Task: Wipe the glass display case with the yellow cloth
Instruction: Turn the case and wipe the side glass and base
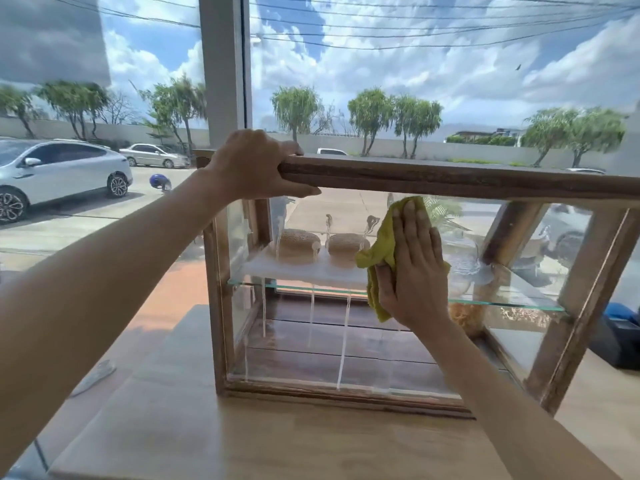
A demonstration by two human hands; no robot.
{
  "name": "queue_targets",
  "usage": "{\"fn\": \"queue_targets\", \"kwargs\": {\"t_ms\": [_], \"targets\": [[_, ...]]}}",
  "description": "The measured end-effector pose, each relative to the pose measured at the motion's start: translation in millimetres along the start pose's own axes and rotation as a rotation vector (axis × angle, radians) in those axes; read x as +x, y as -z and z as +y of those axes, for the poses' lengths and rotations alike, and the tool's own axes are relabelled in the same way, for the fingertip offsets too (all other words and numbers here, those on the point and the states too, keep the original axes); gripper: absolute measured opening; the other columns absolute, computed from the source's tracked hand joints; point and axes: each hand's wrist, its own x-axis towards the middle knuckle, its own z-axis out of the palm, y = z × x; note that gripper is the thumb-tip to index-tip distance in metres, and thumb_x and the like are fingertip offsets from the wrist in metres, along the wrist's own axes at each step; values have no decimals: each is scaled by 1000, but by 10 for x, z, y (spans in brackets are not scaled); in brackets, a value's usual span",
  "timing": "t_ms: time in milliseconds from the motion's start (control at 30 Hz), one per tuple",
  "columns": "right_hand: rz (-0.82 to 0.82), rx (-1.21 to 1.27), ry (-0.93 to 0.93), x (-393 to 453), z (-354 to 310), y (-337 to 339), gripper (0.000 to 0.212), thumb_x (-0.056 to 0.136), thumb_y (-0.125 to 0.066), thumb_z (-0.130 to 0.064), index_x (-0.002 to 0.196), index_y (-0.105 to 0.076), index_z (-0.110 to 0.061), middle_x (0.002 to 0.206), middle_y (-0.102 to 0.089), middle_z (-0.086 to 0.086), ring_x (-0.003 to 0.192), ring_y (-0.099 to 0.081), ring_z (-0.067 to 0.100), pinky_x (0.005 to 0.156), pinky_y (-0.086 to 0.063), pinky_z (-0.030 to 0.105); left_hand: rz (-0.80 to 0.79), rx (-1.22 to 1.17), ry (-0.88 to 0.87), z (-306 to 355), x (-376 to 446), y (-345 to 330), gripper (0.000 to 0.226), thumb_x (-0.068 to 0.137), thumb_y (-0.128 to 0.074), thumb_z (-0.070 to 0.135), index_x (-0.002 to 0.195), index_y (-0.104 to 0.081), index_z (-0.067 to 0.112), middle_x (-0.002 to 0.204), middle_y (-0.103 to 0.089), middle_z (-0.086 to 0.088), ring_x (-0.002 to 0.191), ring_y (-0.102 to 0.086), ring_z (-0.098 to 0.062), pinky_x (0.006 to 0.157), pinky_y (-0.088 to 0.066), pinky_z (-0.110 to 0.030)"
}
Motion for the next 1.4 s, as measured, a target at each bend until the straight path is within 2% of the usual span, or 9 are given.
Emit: {"fn": "queue_targets", "kwargs": {"t_ms": [267,600,800,1033,1267,1400], "targets": [[-109,-69,303,298,63,52,59,91,-39,-22,146,-26,-5,154,-21,9,145,-18,23,119,-15,39,3,-36,45,-36,-14,-101,105,58,-11,95,106,-69,21,59,-67,-3,56,-65,-23,60,-56,-35],[-271,-150,548,225,59,36,62,89,-38,-22,147,-25,-7,155,-20,8,145,-15,19,120,-10,35,-29,-64,59,-5,-23,-58,103,54,-20,93,110,-69,21,59,-66,-3,56,-62,-24,60,-48,-30],[-350,-128,566,-192,13,-134,60,90,-36,-25,147,-25,-6,154,-22,8,145,-16,19,120,-10,35,-40,-74,60,-11,-27,-68,106,53,-16,94,111,-68,22,61,-67,-3,56,-57,-21,60,-38,-23],[-508,-66,607,-757,-47,-319,63,88,-39,-24,148,-22,-11,154,-23,3,146,-13,15,119,-9,32,-54,-104,83,-6,-34,-65,111,51,-12,97,110,-68,23,60,-66,-2,56,-57,-20,66,-45,-27],[-674,-69,685,-1226,-70,-443,64,90,-40,-27,149,-22,-13,155,-23,1,144,-17,13,118,-11,32,-41,-90,82,13,-36,-48,112,50,-10,98,106,-69,21,58,-64,-2,54,-50,-18,63,-38,-24],[-744,-123,743,-1446,-73,-504,69,89,-39,-31,150,-15,-12,157,-18,2,146,-11,16,118,-7,32,-51,-97,94,28,-38,-28,108,50,-14,96,105,-70,21,55,-59,1,54,-49,-17,64,-35,-23]]}}
